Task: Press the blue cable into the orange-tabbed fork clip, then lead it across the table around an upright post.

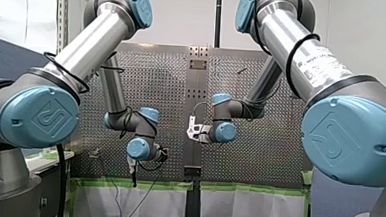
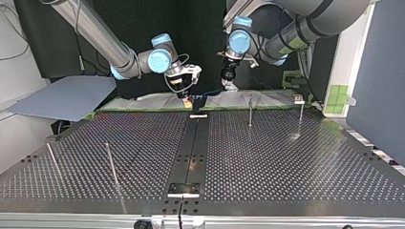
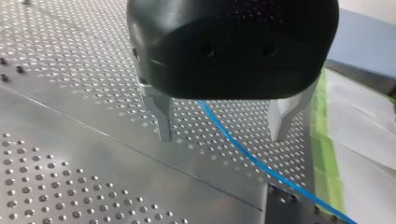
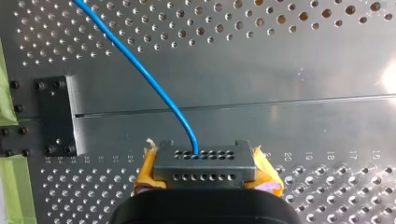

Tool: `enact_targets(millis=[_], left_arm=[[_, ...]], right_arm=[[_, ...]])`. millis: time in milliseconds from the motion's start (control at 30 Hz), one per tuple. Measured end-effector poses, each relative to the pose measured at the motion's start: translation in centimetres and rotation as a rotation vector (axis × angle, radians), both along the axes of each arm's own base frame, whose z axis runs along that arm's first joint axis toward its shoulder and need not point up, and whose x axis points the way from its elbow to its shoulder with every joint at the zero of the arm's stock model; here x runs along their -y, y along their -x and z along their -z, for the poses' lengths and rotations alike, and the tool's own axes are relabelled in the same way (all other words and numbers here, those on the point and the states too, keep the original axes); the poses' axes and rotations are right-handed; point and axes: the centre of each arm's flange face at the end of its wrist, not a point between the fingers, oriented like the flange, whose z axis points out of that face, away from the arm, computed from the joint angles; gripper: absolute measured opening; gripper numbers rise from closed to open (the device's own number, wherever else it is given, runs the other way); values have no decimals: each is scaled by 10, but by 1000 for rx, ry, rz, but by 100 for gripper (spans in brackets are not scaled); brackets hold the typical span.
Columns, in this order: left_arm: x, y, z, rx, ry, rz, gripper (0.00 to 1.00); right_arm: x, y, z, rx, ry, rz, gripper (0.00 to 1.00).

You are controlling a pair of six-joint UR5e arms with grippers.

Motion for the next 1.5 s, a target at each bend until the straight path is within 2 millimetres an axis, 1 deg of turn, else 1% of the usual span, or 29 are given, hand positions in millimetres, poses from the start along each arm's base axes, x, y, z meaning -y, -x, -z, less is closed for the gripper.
enact_targets(millis=[267, 667, 1067, 1267, 1500], left_arm=[[5, -12, -6, 46, 128, 49, 100], [21, -21, -18, 112, 311, 164, 100], [30, -17, -18, 56, 433, 262, 100], [28, -20, -18, 21, 494, 290, 100], [18, -27, -18, 1, 558, 235, 100]], right_arm=[[-1, -2, 0, 7, 1, -18, 0], [-5, -9, -2, 28, 10, -66, 0], [-7, -12, -3, 41, 14, -83, 0], [-9, -14, -5, 42, 16, -99, 0], [-16, -18, -15, 39, 11, -131, 0]])
